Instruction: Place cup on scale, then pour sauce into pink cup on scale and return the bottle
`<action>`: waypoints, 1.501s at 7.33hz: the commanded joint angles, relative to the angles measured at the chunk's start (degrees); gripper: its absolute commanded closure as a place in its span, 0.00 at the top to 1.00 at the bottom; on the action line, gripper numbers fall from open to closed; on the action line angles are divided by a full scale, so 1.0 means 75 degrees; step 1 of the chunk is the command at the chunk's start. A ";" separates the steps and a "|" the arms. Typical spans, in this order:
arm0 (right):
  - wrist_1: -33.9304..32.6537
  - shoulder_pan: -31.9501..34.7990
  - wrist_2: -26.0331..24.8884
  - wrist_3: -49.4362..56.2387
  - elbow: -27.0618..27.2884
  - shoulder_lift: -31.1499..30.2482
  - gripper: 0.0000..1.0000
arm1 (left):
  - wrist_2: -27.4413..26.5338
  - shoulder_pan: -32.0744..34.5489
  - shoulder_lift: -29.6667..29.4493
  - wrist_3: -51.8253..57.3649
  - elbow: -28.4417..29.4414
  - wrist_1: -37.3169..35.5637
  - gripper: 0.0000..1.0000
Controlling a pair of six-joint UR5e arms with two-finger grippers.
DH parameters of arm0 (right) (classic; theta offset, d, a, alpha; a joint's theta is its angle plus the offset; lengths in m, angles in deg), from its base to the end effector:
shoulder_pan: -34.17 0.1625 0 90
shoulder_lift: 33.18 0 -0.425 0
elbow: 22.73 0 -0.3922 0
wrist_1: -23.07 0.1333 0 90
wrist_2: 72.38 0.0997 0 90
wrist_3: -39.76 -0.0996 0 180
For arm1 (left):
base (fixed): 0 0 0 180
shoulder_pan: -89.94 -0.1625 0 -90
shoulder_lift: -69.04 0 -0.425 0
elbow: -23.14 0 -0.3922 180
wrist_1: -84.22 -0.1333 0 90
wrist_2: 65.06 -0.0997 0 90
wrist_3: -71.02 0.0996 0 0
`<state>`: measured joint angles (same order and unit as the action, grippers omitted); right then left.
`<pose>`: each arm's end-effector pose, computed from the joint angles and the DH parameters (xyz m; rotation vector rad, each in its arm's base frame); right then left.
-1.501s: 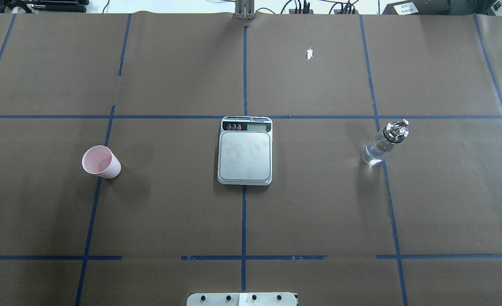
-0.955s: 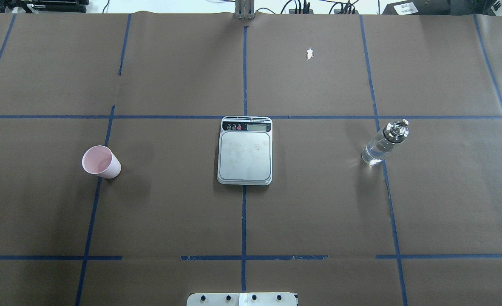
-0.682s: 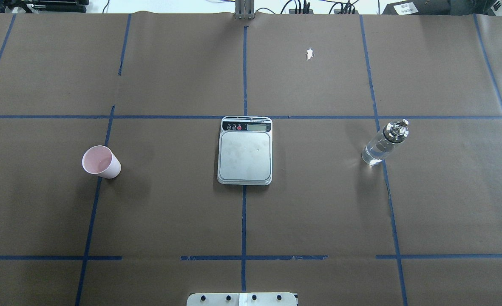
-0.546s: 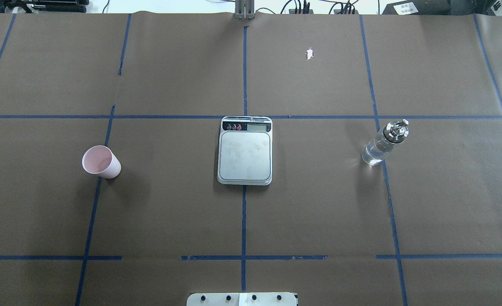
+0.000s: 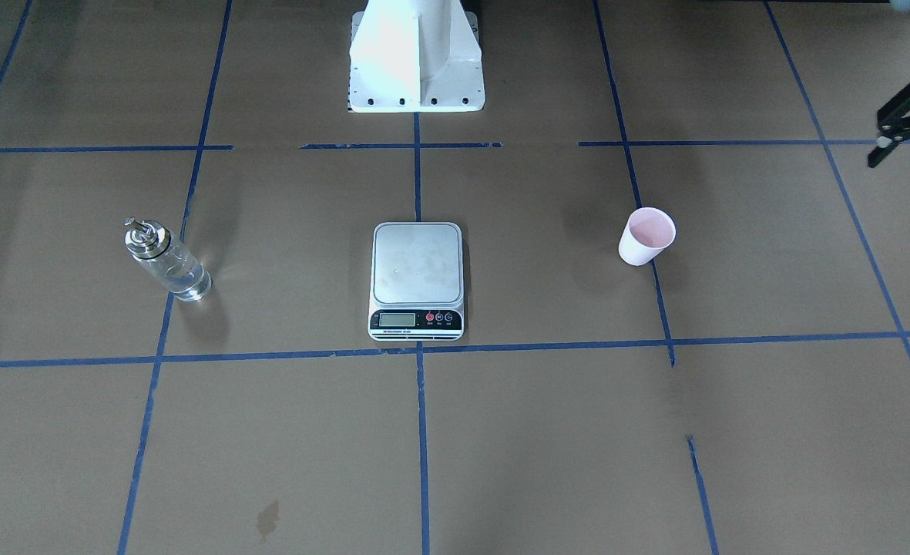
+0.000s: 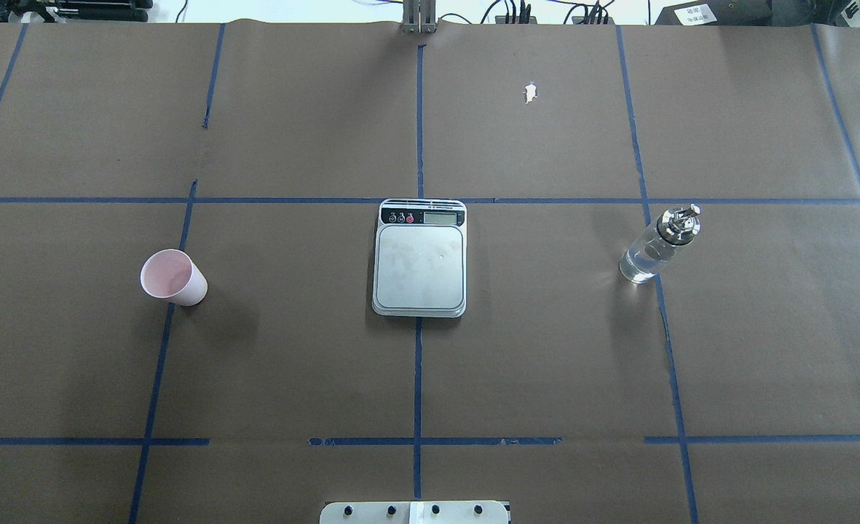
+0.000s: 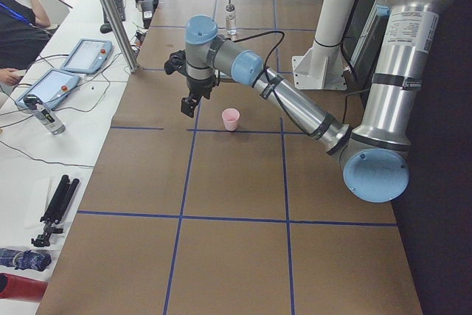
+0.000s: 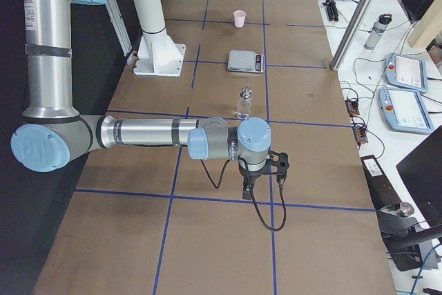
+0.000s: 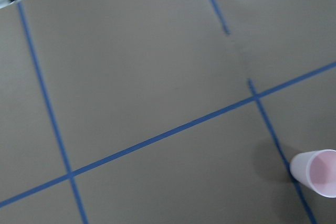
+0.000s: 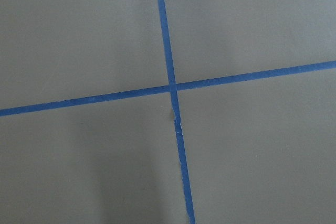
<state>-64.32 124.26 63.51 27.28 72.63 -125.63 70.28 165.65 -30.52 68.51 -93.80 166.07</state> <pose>0.0625 -0.4793 0.6266 0.0042 -0.8064 0.1688 0.0646 -0.5066 0.3626 0.3521 0.8392 0.3870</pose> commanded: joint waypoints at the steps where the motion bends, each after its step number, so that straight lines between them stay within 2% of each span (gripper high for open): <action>1: 0.0002 -0.0024 0.0010 0.0012 0.0023 0.0023 1.00 | -0.0057 -0.1158 -0.0120 -0.2361 0.0381 0.1299 1.00; 2: 0.0002 -0.0024 0.0010 0.0000 0.0069 0.0011 1.00 | 0.0012 -0.1362 -0.0062 -0.3440 0.0567 0.1889 1.00; 3: 0.0002 -0.0024 0.0010 0.0000 0.0081 0.0023 1.00 | -0.0034 -0.1387 -0.0050 -0.4413 0.0639 0.2011 1.00; 4: -0.0021 -0.0024 0.0115 -0.0011 0.0232 -0.0001 1.00 | -0.0266 -0.1539 -0.0073 -0.5073 0.0674 0.2024 1.00; 5: -0.0044 -0.0035 0.0127 -0.0023 0.0234 -0.0001 1.00 | -0.0848 -0.1772 -0.0038 -0.5451 0.0663 0.2024 1.00; 7: -0.0056 -0.0047 0.0162 -0.0023 0.0234 -0.0001 1.00 | -0.1577 -0.2731 -0.0026 -0.7031 0.0663 0.2187 1.00; 8: -0.0068 -0.0047 0.0174 -0.0023 0.0234 0.0011 1.00 | -0.1592 -0.2863 0.0078 -0.7628 0.0663 0.2501 1.00; 11: -0.0009 -0.0071 0.0162 -0.0199 0.0257 0.0034 1.00 | -0.2154 -0.3378 0.0478 -0.8208 0.0767 0.3043 1.00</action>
<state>-64.58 123.78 64.76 26.22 74.47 -125.48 55.92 142.09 -27.66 8.51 -88.60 187.67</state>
